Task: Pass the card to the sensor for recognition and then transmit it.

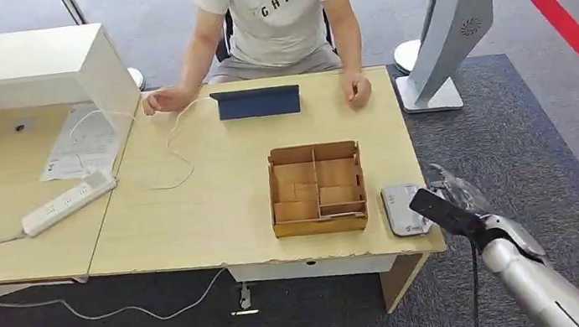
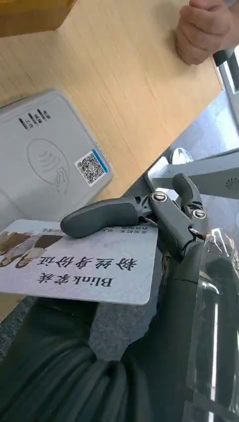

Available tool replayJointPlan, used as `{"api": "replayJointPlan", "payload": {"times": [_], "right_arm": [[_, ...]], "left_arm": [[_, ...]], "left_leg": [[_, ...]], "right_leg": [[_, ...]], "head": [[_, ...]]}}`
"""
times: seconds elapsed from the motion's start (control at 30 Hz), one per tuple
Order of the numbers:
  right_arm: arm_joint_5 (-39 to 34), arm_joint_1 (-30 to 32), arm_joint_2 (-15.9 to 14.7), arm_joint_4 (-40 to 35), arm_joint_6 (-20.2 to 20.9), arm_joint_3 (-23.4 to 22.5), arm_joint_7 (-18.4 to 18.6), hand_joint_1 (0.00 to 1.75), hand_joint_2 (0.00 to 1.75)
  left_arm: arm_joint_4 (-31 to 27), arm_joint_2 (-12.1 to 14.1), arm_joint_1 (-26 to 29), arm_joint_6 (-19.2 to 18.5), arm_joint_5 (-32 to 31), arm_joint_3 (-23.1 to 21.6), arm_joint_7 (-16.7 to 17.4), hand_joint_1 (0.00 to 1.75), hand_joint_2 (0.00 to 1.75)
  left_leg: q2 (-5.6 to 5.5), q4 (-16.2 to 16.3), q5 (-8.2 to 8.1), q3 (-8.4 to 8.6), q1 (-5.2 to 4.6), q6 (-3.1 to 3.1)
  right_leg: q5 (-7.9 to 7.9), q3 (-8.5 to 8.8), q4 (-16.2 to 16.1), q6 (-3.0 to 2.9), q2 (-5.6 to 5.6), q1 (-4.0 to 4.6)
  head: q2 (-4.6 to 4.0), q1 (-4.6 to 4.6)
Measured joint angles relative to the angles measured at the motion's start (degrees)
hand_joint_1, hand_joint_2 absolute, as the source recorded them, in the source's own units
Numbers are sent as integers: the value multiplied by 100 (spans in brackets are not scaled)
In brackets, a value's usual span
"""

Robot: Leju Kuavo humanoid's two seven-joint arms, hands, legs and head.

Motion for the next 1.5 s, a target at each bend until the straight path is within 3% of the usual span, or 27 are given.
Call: {"api": "replayJointPlan", "payload": {"times": [0.57, 0.73, 0.93, 1.1, 1.27, 1.5], "right_arm": [[-232, 167, -234, -226, -74, -153, 17, 175, 175], [-85, -378, -374, -706, 284, -208, 241, 175, 175], [188, -1478, -371, -1312, 669, -201, 258, 175, 175], [573, -2453, -140, -1423, 782, -116, 190, 175, 175], [955, -3165, 293, -1064, 708, 64, 179, 175, 175], [1316, -3624, 865, -359, 745, 279, 455, 175, 175]], "left_arm": [[7, 33, 79, -11, 68, -55, 9, 0, 0], [9, 35, 76, -66, 37, -66, -55, 0, 0], [9, 33, 11, -66, -42, -112, -33, 0, 0], [7, 6, -146, -72, -96, -208, 15, 0, 0], [7, -18, -325, -92, -162, -300, 142, 0, 0], [4, -52, -460, -133, -230, -387, 260, 0, 0]], "left_leg": [[0, 0, 1, 1, -1, 0], [4, 1, 12, -9, -3, -1], [2, 1, 28, -26, -1, -4], [1, 0, 34, -26, 0, -10], [2, 0, 35, -29, 0, -12], [-2, 0, 36, -32, 2, -13]], "right_leg": [[4, 5, 0, 0, 0, -1], [17, -7, 4, 1, 3, -2], [27, -29, 11, -5, 3, -2], [29, -33, 18, -8, 3, -1], [29, -38, 22, -9, 3, 0], [30, -40, 22, -9, 3, 1]], "head": [[0, -2], [0, -2], [0, 0], [0, -2], [0, 0], [0, 0]]}}
